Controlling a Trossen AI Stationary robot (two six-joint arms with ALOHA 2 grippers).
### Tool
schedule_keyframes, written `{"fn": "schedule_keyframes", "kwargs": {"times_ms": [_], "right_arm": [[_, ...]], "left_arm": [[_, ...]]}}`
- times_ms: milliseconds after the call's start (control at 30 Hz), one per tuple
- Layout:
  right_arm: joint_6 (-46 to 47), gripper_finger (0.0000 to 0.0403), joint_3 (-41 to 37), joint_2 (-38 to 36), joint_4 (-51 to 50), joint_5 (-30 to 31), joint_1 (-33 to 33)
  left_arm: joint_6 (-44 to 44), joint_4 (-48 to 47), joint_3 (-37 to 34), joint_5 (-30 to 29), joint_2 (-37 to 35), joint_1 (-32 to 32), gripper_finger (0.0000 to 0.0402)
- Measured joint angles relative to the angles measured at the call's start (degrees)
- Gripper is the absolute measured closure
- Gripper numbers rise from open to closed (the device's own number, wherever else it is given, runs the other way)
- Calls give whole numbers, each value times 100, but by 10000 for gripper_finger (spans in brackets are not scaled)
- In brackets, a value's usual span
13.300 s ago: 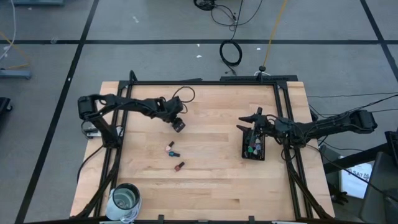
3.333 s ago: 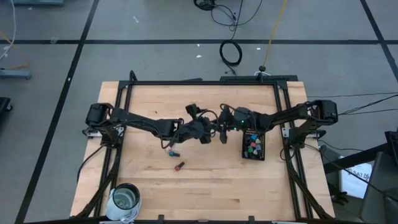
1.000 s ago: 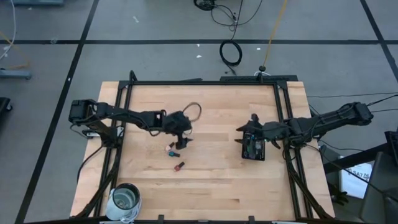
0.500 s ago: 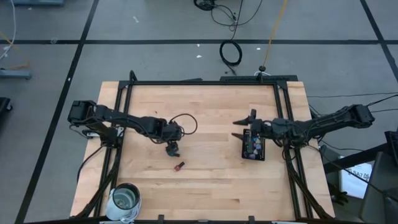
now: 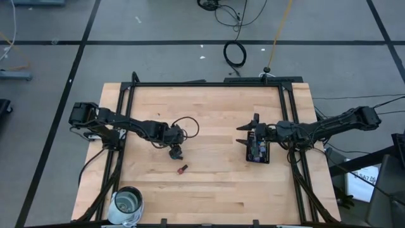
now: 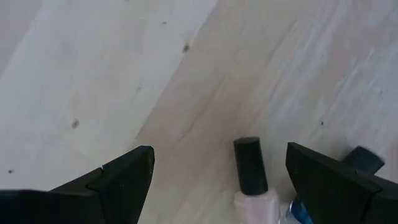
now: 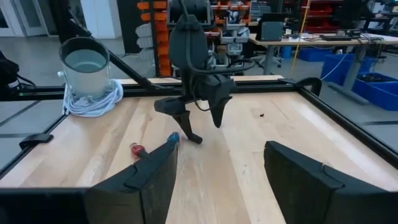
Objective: Pick & Place Nail Polish
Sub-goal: Put the light pink nail polish into the black basket
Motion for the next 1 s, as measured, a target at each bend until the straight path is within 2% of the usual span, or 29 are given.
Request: {"fn": "schedule_keyframes", "kwargs": {"times_ms": [367, 600, 733, 1000], "right_arm": [[107, 177, 0, -2, -22, 5, 0], [107, 177, 0, -2, -42, 7, 0], [107, 177, 0, -2, -42, 9, 0], [107, 177, 0, -2, -42, 9, 0]], "left_arm": [[162, 5, 11, 32, 653, -35, 48], [-24, -213, 9, 305, 673, -24, 58], [-189, -275, 9, 424, 675, -26, 106], [-472, -277, 5, 361, 682, -31, 255]]}}
